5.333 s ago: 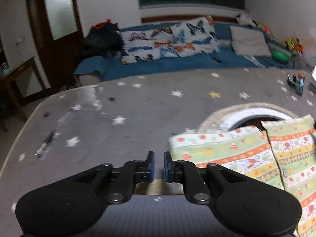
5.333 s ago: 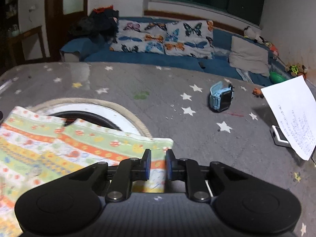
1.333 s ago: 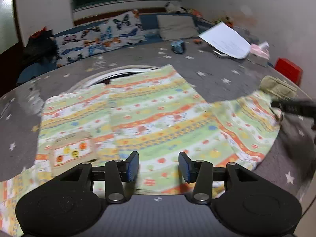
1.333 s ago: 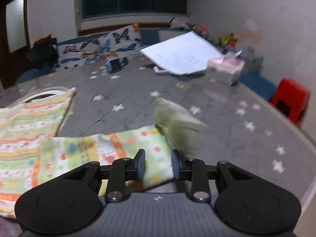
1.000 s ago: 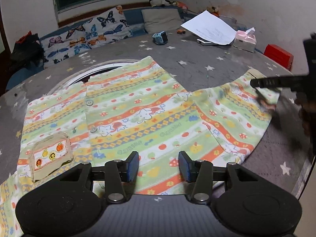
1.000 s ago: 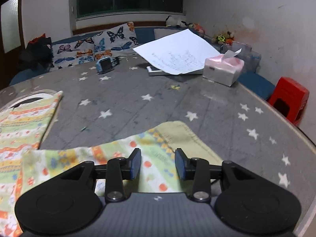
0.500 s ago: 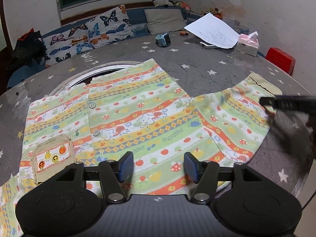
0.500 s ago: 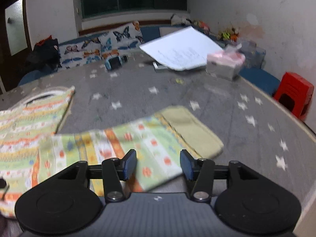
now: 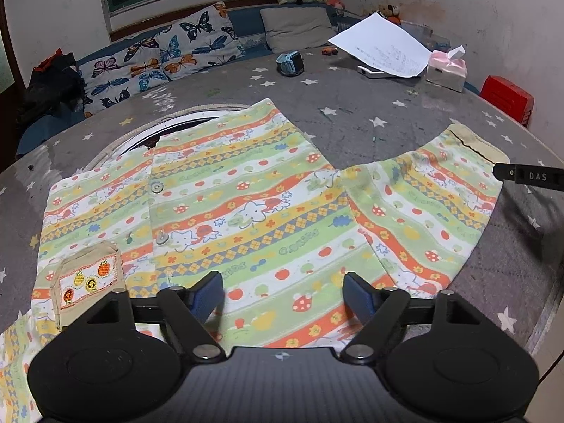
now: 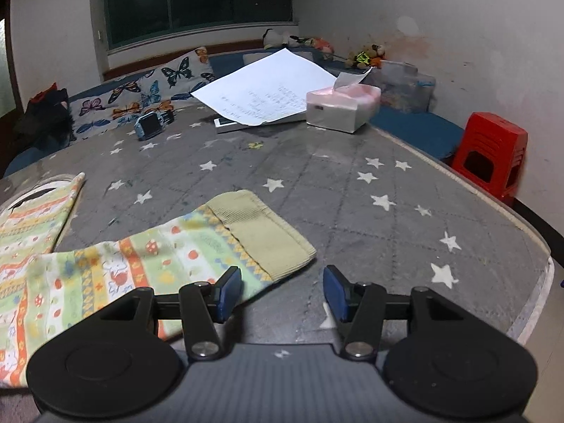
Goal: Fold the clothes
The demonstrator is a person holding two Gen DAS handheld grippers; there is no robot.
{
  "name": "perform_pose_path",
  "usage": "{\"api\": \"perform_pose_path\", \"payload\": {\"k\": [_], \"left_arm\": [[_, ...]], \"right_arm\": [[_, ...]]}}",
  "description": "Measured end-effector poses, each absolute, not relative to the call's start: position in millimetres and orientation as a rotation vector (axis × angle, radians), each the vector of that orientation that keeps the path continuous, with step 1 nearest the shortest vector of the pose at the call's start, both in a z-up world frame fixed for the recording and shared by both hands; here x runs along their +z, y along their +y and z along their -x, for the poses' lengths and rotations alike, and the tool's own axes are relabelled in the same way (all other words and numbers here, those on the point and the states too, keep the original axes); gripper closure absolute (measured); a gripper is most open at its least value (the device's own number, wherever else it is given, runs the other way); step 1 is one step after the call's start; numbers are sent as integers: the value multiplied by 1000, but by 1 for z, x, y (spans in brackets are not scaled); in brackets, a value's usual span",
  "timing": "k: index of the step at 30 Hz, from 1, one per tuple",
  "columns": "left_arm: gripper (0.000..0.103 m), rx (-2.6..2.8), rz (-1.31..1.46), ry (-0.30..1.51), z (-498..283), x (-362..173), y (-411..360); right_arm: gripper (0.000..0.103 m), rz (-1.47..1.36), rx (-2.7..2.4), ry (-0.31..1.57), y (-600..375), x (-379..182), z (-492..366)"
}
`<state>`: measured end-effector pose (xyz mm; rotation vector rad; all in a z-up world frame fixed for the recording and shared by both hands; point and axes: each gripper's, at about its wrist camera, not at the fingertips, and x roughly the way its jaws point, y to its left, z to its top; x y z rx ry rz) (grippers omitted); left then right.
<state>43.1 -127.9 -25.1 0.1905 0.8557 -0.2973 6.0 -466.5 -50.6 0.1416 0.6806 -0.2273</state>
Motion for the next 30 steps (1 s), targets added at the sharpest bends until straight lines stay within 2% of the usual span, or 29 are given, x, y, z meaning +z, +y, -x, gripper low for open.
{"api": "perform_pose_path", "payload": {"k": [10, 16, 19, 21, 23, 30], "left_arm": [[20, -263, -174, 846, -47, -20, -118], [18, -256, -166, 846, -49, -19, -117], [16, -251, -171, 843, -49, -19, -116], [16, -247, -170, 843, -49, -19, -115], [16, -242, -167, 844, -49, -19, -114], [13, -231, -167, 841, -48, -19, -111]], "right_arm": [[51, -163, -279, 647, -474, -50, -2], [54, -160, -250, 658, -478, -52, -8], [62, -173, -237, 655, -480, -53, -12], [76, -184, -224, 652, -480, -53, -14], [85, -194, -209, 653, -479, -52, -15], [99, -220, -188, 624, -475, -43, -10]]}}
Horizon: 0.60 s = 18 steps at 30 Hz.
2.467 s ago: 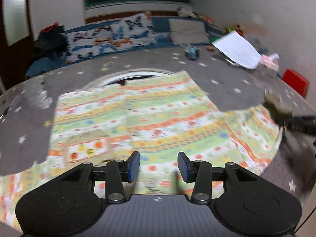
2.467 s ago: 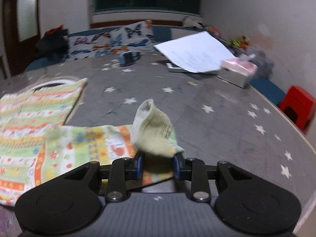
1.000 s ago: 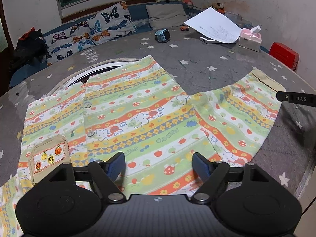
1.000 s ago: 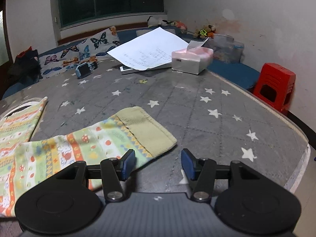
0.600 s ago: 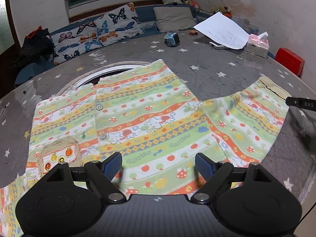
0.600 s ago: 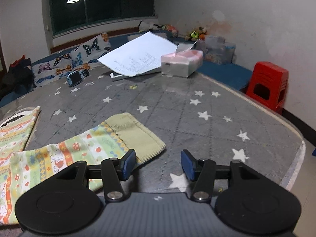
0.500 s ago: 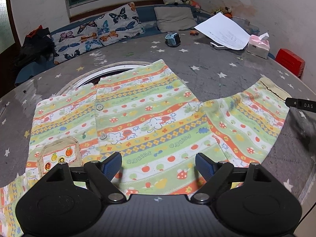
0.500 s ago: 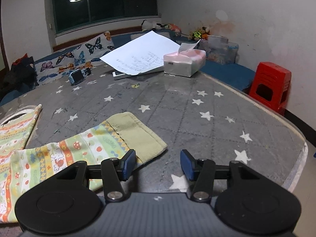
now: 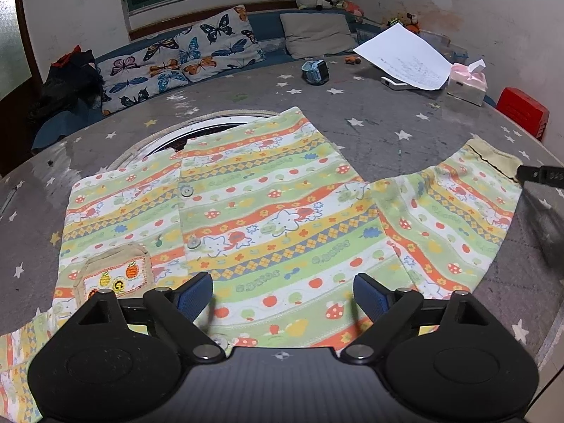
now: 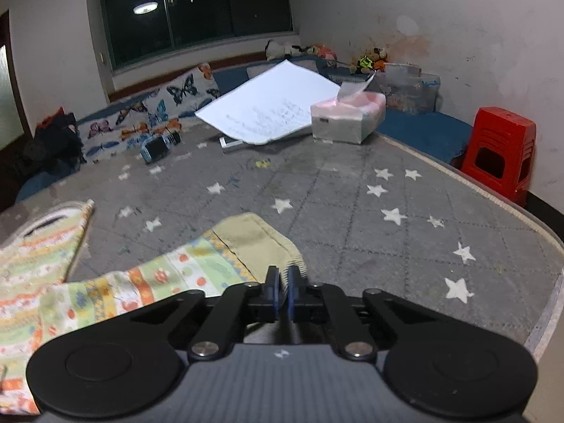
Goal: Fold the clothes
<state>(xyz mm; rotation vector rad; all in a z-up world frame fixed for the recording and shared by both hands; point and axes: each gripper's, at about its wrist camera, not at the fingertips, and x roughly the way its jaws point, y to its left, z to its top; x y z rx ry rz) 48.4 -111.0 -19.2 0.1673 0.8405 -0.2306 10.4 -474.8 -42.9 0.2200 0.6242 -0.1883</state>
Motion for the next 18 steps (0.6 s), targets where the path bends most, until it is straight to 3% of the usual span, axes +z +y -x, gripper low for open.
{"api": "perform_pose_path", "payload": {"k": [18], "left_arm": [[12, -109, -58, 798, -44, -2, -48]], "right_arm": [[99, -220, 154, 512, -388, 31, 8]]}}
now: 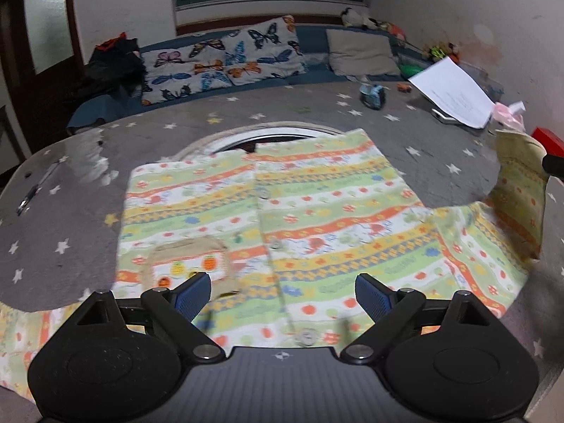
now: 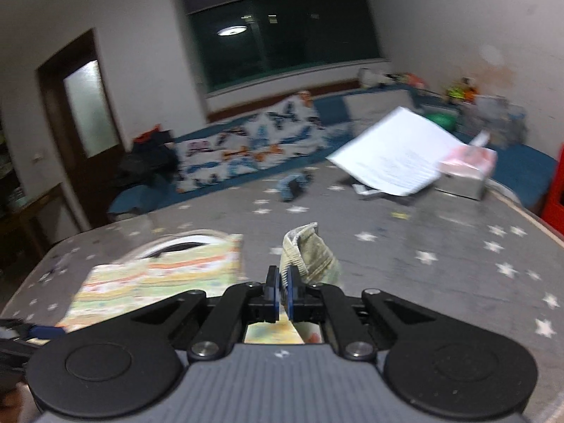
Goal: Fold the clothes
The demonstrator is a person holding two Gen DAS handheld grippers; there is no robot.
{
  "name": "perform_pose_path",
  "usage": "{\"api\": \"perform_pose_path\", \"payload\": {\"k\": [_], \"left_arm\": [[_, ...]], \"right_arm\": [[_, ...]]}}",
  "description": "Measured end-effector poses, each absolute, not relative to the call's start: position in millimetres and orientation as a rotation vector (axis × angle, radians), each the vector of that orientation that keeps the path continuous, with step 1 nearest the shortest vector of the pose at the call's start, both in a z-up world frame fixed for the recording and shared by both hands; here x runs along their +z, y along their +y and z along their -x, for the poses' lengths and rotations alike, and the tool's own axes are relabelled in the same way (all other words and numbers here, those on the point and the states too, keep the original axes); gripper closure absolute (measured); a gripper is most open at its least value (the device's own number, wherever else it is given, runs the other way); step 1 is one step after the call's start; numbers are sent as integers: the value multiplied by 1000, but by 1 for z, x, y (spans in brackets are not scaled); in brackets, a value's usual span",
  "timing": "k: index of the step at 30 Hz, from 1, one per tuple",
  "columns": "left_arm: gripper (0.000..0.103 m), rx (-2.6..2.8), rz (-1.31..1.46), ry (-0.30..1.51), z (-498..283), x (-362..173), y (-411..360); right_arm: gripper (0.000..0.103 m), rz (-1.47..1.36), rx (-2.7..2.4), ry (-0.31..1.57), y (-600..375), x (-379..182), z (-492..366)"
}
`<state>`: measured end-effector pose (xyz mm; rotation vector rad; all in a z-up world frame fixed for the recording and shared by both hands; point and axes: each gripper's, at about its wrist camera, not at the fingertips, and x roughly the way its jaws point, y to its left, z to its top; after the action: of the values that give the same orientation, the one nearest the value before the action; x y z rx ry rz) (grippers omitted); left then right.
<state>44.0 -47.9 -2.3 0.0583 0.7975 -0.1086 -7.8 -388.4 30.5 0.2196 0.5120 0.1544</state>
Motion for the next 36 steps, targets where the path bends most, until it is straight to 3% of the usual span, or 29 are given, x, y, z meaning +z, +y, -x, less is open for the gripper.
{"api": "perform_pose_path", "payload": {"k": [8, 16, 19, 21, 25, 33, 36], "left_arm": [[12, -33, -6, 776, -37, 2, -10], [12, 21, 34, 766, -25, 4, 24], [12, 27, 42, 768, -24, 2, 31], [12, 23, 54, 772, -25, 0, 31], [12, 13, 48, 783, -28, -4, 26], [12, 25, 34, 794, -30, -7, 25], [12, 32, 39, 797, -30, -7, 27]], "right_arm": [[102, -157, 391, 506, -308, 54, 11], [102, 5, 506, 539, -233, 38, 15], [90, 107, 480, 567, -227, 23, 20], [76, 160, 454, 606, -225, 12, 22], [65, 224, 420, 672, -228, -10, 24], [67, 210, 391, 728, -236, -38, 10], [78, 176, 392, 728, -240, -36, 8]]}}
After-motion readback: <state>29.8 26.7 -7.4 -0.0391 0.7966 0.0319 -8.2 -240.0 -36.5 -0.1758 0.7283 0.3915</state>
